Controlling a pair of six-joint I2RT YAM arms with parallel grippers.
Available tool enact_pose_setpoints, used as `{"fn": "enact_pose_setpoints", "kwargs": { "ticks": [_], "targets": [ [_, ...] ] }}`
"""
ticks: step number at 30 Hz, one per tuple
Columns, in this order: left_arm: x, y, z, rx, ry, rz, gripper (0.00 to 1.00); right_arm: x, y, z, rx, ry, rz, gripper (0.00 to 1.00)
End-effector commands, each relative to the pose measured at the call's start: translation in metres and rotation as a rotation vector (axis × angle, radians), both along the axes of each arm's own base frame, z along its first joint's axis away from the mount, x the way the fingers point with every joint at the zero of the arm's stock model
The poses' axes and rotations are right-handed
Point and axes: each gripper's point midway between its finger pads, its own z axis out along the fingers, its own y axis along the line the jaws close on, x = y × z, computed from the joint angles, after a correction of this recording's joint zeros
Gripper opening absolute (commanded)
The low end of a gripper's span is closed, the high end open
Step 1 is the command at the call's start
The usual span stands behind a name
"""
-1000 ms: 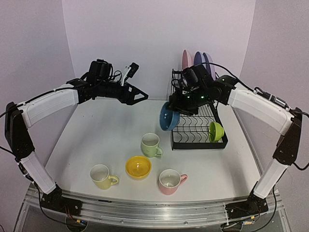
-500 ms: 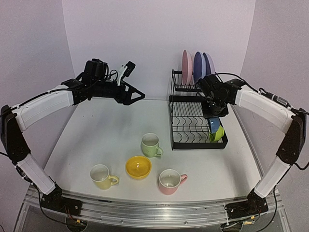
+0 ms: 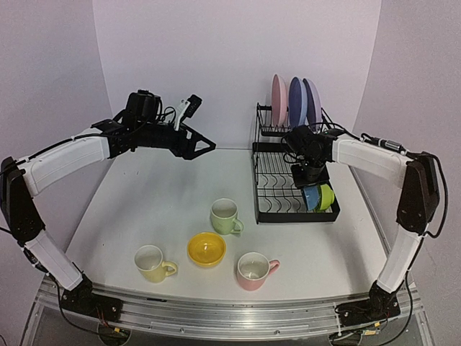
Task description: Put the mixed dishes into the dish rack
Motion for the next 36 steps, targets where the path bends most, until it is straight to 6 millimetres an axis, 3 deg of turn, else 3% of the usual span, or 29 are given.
{"fn": "enact_pose_setpoints", "kwargs": {
  "ticks": [1,19,36],
  "targets": [
    [-0.005,0.008,0.023,-0.027,-0.064,0.008,0.78,0.009,0.002,-0.01,0.023,0.005,-0.01,0.0],
    [-0.003,0.01,0.023,-0.029,-0.061,0.01,0.78,0.019,0.006,-0.05,0.011,0.074,-0.014,0.0],
    [-0.001,0.015,0.022,-0.03,-0.057,0.017,0.78,0.02,-0.004,-0.065,0.107,0.1,-0.078,0.02]
  ]
}}
